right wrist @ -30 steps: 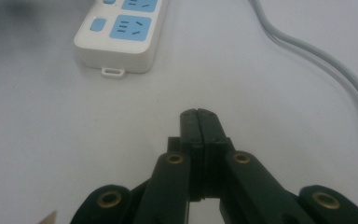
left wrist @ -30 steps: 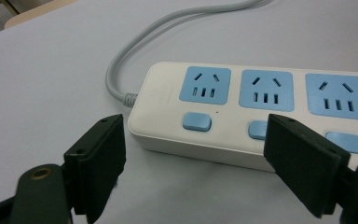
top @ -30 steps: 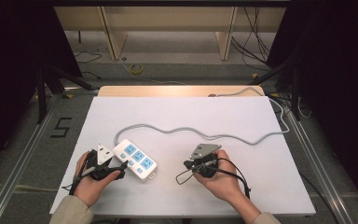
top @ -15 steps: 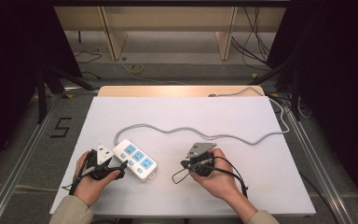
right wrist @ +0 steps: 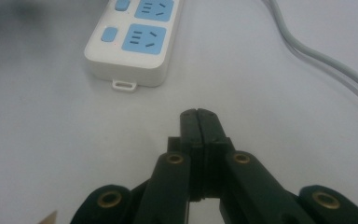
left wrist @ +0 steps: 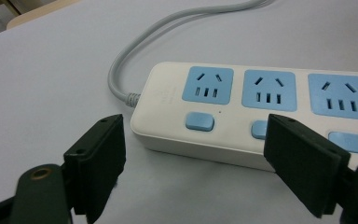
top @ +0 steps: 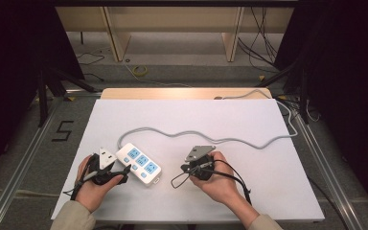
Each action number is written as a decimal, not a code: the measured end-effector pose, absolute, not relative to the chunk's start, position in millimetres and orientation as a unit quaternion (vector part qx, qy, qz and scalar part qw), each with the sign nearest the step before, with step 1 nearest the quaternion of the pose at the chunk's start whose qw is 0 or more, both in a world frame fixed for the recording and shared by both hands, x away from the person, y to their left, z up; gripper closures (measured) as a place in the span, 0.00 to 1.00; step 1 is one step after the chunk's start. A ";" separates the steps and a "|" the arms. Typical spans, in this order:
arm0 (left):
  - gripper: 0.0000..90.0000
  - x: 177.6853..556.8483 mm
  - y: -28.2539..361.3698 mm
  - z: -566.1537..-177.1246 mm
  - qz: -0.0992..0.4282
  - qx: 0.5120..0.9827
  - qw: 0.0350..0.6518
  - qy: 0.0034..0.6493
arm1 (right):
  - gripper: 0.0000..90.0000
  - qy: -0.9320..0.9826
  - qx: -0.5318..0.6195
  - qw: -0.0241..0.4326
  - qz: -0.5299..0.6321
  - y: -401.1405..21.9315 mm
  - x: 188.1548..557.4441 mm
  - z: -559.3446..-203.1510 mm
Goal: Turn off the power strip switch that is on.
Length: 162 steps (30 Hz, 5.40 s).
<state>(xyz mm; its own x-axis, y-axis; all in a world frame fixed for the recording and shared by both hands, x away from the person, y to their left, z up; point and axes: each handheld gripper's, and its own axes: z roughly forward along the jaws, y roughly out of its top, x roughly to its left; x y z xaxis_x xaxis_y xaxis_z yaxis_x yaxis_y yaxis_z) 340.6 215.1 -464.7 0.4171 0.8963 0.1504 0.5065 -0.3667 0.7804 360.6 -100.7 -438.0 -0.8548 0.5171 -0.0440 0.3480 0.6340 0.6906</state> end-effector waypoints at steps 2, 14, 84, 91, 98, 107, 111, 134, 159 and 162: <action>0.23 340.5 214.8 -464.5 0.293 0.773 0.333 0.454 | 1.00 0.896 0.240 0.120 0.354 -99.5 361.1 -437.7; 0.23 340.6 214.7 -464.3 0.292 0.772 0.334 0.456 | 1.00 0.901 0.237 0.112 0.347 -91.1 362.6 -434.1; 0.23 341.7 211.7 -463.4 0.293 0.772 0.337 0.452 | 1.00 0.916 0.205 0.096 0.330 -48.0 369.0 -425.4; 0.23 341.4 211.6 -462.8 0.294 0.772 0.337 0.452 | 1.00 0.916 0.206 0.094 0.330 -48.0 369.3 -425.5; 0.23 341.4 211.0 -462.6 0.295 0.772 0.336 0.452 | 1.00 0.918 0.205 0.093 0.327 -47.5 368.8 -425.7; 0.23 341.7 211.8 -462.6 0.296 0.771 0.337 0.453 | 1.00 0.919 0.206 0.093 0.322 -47.9 370.6 -425.7; 0.23 341.6 211.7 -462.5 0.296 0.771 0.337 0.453 | 1.00 0.920 0.208 0.093 0.319 -47.1 371.5 -426.1; 0.23 342.2 212.6 -461.5 0.296 0.770 0.337 0.454 | 1.00 0.928 0.195 0.082 0.307 -22.7 372.7 -425.7; 0.24 342.8 209.8 -460.7 0.296 0.769 0.340 0.454 | 1.00 0.932 0.195 0.073 0.296 -5.7 374.1 -425.2; 0.24 343.8 209.2 -461.3 0.296 0.769 0.339 0.454 | 1.00 0.933 0.193 0.071 0.294 -3.5 374.7 -426.0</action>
<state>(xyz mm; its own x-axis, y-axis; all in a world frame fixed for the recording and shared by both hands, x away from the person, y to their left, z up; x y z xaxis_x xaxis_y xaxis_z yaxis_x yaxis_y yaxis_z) 343.8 209.2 -461.3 0.4127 0.8989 0.1474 0.4966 -0.3577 0.7908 374.7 -3.5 -426.0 -0.9150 0.4029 -0.0189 0.3191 0.7518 0.5770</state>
